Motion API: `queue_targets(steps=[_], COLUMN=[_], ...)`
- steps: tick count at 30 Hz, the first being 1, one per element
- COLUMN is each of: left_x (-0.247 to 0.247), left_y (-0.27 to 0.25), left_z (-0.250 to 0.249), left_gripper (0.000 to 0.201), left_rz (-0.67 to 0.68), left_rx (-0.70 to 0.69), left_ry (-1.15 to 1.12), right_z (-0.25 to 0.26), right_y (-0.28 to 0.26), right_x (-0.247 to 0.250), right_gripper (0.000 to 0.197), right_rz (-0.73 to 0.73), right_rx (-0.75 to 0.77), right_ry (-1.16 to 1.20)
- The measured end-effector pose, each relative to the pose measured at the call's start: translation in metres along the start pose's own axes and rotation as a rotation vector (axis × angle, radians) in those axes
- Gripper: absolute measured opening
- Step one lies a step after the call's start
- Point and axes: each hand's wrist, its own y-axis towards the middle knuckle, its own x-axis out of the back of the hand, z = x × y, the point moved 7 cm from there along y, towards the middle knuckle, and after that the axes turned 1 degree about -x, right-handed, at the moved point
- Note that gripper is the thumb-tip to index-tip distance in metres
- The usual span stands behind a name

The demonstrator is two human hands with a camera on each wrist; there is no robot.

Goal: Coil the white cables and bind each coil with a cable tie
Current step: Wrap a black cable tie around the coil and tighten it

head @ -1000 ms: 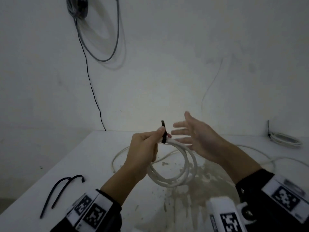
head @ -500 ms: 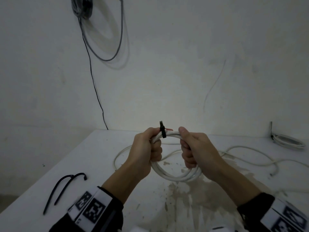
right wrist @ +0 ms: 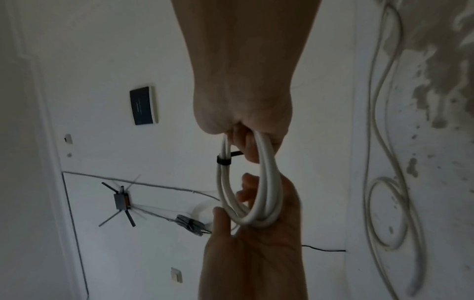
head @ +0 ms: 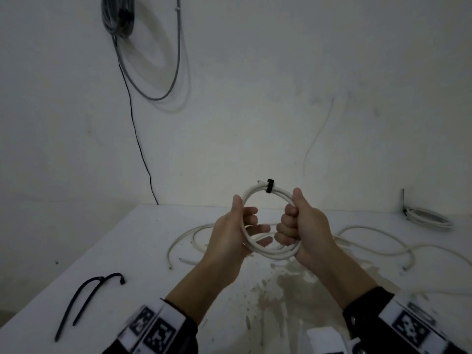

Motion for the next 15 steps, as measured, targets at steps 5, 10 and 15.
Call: queue_targets(steps=[5,10,15], left_x=[0.001,0.006,-0.020], left_y=[0.002,0.014,0.023], left_z=[-0.002,0.006,0.026], left_gripper=[0.037,0.039,0.046], left_rz=[-0.159,-0.157,0.018], left_rx=[-0.083,-0.055,0.050], left_ry=[-0.076,-0.104,-0.033], right_z=[-0.015,-0.005,0.018], right_y=[-0.005,-0.025,-0.029], right_x=[0.004,0.017,0.048], right_gripper=[0.043,0.027,0.033], right_rz=[0.068,0.302,0.276], right_rx=[-0.128,-0.161,-0.088], right_ry=[0.033,-0.085,-0.056])
